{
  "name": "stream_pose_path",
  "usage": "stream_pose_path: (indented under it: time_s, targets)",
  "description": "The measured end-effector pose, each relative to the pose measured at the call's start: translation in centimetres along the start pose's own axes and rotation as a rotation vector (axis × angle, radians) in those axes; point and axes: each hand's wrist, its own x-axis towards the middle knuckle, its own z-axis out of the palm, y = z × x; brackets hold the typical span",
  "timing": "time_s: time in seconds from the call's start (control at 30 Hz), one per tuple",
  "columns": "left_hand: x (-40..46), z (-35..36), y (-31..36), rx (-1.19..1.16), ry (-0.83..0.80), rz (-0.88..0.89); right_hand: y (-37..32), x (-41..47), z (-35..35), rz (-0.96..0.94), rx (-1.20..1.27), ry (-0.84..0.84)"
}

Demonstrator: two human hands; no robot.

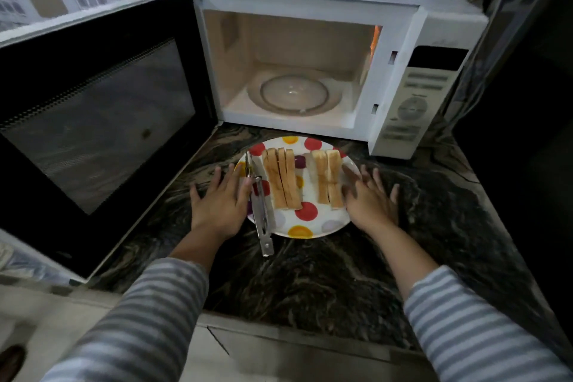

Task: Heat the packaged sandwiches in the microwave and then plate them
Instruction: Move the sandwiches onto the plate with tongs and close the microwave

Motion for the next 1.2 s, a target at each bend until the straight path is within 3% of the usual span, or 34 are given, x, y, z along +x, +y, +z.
stream_pose_path:
  time_s: [0.37, 0.43, 0.57, 0.7, 0.97, 1.2]
  targets:
    - [-0.3, 0.2, 2.0, -0.185, 0.0, -0.081, -0.1, 0.5, -0.4, -0.024, 0.145, -0.06]
    - [-1.0, 0.1, 2.6, -0.323, 0.008, -0.089, -0.3, 0.2, -0.3, 0.007, 0.344, -0.082]
    - [-3.6, -1.0, 3.0, -0.944, 0.148, -0.22, -1.3, -2.0, -1.0, 0.094, 0.991, -0.012]
    - [-7.6, -1.8, 2.1, -1.196, 0.154, -0.259, -2.1, -5.2, -1.4, 0.083, 1.206, -0.075]
    - [-19.0, -3.6, -2.7, -1.215, 0.22, -0.274, -4.9, -16.0, 0.1, 0.018, 1.341, -0.171]
    - [-32.2, -4.0, -8.3, -1.161, 0.268, -0.296, -7.2, -29.1, 2.7, -0.042, 1.27, -0.251]
